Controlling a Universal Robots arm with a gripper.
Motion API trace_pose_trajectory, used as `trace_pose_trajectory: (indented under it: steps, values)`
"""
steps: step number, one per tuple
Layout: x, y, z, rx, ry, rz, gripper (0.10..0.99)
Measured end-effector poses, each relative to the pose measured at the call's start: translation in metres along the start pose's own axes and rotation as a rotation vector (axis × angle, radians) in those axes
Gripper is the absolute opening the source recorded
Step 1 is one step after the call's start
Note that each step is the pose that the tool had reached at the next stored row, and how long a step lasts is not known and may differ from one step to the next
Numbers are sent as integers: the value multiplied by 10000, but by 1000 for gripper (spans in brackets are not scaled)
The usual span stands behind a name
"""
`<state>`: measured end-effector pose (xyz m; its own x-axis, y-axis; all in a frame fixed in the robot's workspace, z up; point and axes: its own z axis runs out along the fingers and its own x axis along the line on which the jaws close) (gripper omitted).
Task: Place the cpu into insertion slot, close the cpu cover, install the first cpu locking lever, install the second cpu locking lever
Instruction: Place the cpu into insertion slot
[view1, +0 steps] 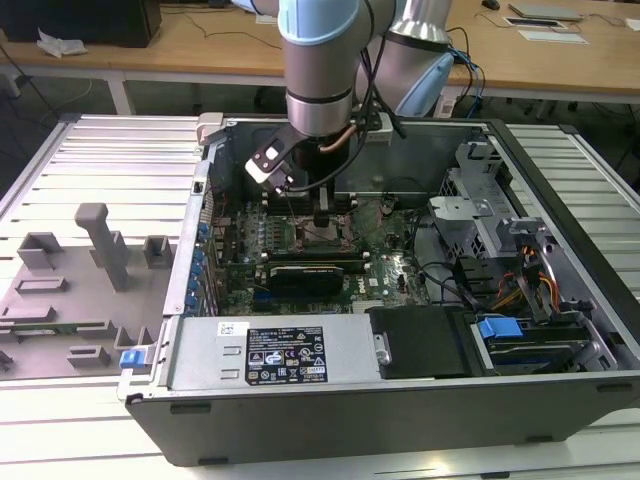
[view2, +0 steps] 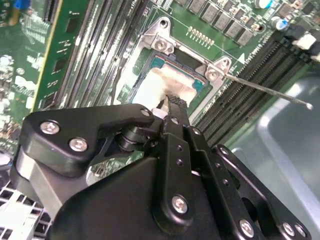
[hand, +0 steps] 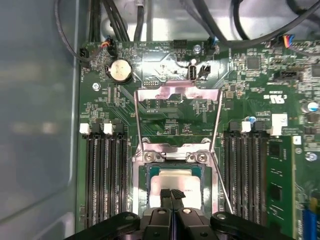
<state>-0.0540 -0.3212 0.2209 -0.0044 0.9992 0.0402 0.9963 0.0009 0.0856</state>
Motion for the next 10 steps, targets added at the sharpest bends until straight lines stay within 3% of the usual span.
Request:
trace_pose_trajectory:
  steps: [2, 7, 10]
  values:
    - [2, 5, -58, 0, -13, -2, 106]
    - [14, 28, -334, -1, -44, -2, 106]
    - [14, 30, -348, -2, -42, -2, 106]
